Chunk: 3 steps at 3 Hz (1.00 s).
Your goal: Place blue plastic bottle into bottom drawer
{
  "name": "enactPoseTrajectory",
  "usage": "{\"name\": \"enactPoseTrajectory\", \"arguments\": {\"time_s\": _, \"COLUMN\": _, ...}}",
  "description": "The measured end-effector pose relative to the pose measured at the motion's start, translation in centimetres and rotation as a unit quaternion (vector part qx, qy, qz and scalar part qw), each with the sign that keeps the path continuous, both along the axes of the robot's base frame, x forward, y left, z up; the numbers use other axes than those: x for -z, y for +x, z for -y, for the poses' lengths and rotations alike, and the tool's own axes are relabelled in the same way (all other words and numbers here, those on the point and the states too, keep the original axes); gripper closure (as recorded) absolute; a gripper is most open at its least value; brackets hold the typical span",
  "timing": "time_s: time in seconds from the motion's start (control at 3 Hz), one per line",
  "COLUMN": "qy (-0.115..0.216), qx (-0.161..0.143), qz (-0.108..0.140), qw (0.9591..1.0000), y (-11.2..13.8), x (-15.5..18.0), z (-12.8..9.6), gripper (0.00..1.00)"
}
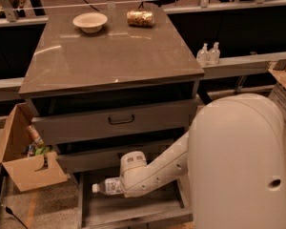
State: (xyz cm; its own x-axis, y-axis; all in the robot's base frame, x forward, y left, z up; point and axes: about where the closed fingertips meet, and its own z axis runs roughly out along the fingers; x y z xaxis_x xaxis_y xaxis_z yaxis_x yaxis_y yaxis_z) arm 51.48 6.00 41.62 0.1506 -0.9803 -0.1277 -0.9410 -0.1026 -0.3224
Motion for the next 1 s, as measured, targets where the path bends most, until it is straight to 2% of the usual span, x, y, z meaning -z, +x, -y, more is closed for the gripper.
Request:
{"name": "enactPoseTrajectory", "arguments": {"time_s": 0.33, "qy": 0.000, "qx": 0.000, "qz": 0.000, "qw": 1.0000, "y": 0.0, "x": 0.0, "z": 0.0, "gripper": 1.00}}
{"name": "enactPoseTrajectory", "arguments": {"time_s": 0.67, "qy": -0.003, "qx": -0.009, "qz": 0.004, "qw": 1.0000, "y": 0.1, "x": 1.9, "z": 0.3, "gripper": 1.00}}
{"name": "enactPoseTrajectory", "arguments": {"time_s": 1.0, "qy": -0.010, "qx": -0.031, "qz": 0.011, "qw": 0.9994, "y": 0.6, "x": 6.7, "z": 0.6, "gripper": 1.00}}
